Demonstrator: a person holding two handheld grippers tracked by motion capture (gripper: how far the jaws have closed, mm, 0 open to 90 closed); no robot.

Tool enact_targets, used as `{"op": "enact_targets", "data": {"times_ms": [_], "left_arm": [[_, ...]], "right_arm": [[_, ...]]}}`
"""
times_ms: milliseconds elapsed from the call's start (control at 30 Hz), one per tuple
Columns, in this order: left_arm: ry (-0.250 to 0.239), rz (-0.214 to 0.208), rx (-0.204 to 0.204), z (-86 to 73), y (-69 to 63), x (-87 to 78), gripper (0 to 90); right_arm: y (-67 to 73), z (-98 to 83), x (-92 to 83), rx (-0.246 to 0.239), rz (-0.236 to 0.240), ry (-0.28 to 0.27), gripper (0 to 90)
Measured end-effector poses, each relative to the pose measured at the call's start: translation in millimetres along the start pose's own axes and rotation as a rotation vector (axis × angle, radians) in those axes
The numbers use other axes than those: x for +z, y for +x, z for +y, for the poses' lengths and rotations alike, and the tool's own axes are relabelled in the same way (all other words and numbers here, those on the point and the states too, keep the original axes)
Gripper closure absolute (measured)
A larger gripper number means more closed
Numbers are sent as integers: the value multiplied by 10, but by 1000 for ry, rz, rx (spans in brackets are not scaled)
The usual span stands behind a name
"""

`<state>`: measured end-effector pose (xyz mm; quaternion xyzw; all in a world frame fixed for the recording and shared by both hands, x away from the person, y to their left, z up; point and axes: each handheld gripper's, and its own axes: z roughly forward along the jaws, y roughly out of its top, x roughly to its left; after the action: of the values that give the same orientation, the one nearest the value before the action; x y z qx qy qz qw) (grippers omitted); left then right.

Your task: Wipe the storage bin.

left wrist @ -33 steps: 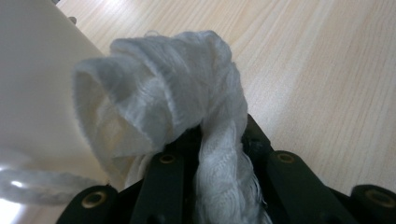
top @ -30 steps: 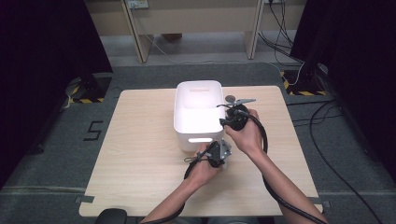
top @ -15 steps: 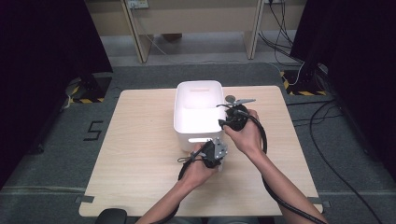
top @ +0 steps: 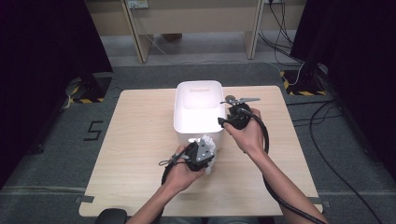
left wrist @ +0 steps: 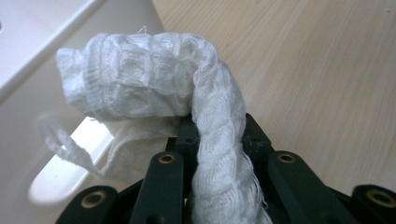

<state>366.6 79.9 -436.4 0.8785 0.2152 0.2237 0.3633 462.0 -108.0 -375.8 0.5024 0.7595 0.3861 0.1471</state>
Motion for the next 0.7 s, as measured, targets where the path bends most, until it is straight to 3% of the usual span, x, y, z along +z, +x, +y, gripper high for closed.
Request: {"op": "enact_targets", "data": {"times_ms": [133,433,700], "left_arm": [[-21,-1,-42,-84,72,-130,740],[-36,46,-88,-270,202,-377,740],[-42,137,-142,-534,415,-720,741]], "right_arm": [[-21,19,-32,26,19,-13,530],[-64,31,-111,48,32,-30,519],[-169,24,-225,60,38,-66,518]]}}
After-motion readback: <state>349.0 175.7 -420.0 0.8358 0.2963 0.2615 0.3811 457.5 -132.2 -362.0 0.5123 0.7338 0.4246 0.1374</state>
